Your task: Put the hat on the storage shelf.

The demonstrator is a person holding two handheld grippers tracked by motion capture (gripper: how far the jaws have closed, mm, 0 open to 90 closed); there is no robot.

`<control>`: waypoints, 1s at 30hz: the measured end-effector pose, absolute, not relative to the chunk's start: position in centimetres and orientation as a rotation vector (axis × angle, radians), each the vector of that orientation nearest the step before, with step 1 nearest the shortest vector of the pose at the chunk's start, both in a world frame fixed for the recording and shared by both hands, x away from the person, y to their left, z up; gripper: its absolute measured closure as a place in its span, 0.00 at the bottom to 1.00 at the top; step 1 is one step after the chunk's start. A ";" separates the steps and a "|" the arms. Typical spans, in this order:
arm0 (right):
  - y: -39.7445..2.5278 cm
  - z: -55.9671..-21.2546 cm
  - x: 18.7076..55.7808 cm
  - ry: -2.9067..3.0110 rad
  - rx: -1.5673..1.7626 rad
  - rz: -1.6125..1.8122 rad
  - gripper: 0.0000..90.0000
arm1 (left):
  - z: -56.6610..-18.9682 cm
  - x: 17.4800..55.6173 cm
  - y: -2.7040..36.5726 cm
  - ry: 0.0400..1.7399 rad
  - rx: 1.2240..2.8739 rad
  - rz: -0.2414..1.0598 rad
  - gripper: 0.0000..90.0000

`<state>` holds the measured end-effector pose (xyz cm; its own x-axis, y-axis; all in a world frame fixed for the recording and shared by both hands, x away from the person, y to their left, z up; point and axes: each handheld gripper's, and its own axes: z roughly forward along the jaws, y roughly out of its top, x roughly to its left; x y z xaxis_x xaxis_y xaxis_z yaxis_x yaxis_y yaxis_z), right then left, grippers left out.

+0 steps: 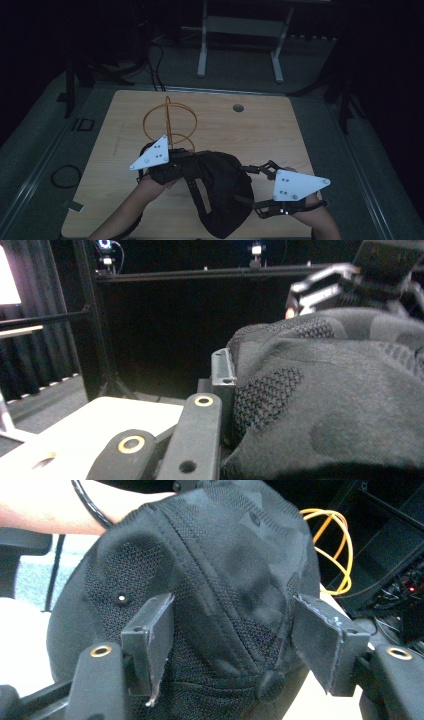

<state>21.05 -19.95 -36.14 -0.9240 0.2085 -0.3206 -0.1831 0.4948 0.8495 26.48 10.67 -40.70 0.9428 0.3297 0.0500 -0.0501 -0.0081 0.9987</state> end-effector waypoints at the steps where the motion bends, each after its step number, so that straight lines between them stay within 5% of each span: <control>1: -19.9 -36.2 21.1 2.356 0.028 1.403 0.39 | -40.7 26.5 10.7 0.227 1.552 0.302 0.98; 15: -19.1 -37.1 20.8 2.346 -0.039 1.283 0.91 | -40.8 26.6 10.5 0.267 1.599 0.328 0.98; 30: -20.5 -37.0 21.4 2.315 0.058 1.404 0.97 | -40.4 26.3 9.7 0.298 1.727 0.468 0.97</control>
<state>21.38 -20.49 -36.99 -0.9068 0.2527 -0.3374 -0.1824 0.4864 0.8545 26.26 9.71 -40.44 0.8840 0.4445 0.1452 -0.0561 -0.2076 0.9766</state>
